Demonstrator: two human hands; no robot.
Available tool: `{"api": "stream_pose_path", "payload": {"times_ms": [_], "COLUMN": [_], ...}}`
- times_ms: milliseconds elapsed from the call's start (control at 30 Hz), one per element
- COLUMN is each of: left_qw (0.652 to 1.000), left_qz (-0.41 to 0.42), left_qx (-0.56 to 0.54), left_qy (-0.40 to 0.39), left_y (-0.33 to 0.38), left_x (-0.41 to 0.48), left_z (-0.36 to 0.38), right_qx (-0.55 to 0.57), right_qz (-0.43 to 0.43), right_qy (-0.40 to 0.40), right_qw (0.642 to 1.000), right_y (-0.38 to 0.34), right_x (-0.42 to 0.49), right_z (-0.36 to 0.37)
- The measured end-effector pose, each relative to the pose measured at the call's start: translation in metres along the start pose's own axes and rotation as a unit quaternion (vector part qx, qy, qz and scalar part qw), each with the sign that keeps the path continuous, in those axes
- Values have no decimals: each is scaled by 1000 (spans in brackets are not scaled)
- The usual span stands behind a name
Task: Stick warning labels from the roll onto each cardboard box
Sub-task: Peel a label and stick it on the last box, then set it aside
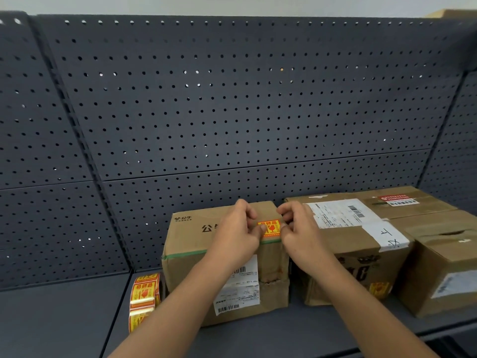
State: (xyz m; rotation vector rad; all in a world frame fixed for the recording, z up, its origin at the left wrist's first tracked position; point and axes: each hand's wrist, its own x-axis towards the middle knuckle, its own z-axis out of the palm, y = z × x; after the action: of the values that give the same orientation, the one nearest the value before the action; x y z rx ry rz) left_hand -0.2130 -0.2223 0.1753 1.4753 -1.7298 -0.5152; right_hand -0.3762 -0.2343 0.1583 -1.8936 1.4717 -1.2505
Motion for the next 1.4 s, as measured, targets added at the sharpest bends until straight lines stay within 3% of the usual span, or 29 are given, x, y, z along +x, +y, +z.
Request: {"api": "stream_pose_path", "payload": {"times_ms": [300, 500, 833, 1134, 1400], "left_qw": [999, 999, 997, 985, 988], "left_qz": [-6, -30, -39, -58, -88], "left_qx": [21, 26, 47, 159, 129], "left_qy": [-25, -26, -39, 23, 8], "left_y": [6, 10, 9, 10, 7], "left_x": [-1, -2, 3, 11, 19], "left_z": [-5, -1, 2, 16, 13], "right_qx": [23, 52, 58, -86, -94], "right_qz": [31, 62, 90, 112, 110], "right_qy": [36, 2, 11, -53, -66], "right_qw": [999, 997, 994, 989, 987], "right_y": [6, 13, 7, 1, -3], "right_x": [9, 9, 9, 28, 29], "right_z": [7, 11, 8, 2, 1]}}
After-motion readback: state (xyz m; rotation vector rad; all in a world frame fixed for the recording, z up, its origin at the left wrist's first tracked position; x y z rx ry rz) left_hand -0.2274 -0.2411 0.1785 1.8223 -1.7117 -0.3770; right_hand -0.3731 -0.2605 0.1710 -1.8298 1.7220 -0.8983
